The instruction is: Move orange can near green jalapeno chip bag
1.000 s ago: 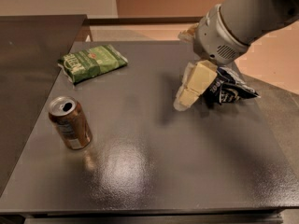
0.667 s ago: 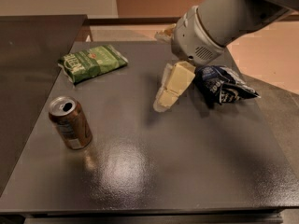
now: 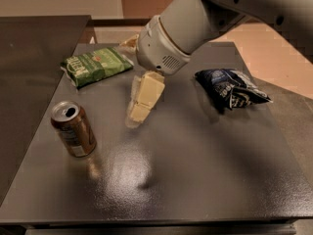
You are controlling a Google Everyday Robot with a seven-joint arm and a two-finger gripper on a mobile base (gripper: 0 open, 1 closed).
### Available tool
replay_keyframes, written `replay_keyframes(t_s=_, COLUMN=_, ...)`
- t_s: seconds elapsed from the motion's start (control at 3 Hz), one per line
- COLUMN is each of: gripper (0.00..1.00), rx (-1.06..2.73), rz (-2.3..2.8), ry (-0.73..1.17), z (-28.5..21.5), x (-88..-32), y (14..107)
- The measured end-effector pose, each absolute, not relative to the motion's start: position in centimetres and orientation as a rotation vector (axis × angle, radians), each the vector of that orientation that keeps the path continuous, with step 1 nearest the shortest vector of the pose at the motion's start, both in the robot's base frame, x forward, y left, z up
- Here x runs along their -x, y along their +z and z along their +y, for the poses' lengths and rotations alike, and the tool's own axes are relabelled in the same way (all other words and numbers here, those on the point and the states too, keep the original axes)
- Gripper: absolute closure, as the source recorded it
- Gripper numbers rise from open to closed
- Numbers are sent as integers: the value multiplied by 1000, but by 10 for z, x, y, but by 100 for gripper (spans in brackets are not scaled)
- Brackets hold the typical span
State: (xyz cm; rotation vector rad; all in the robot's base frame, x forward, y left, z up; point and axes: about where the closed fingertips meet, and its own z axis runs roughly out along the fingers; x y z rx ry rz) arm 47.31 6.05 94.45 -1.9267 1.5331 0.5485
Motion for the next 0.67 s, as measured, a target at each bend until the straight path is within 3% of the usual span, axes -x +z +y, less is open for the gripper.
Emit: replay_keyframes(t_s=0.67, gripper=0, rx=2041, rz=1438, ry=667, z=113, x=-456, y=920)
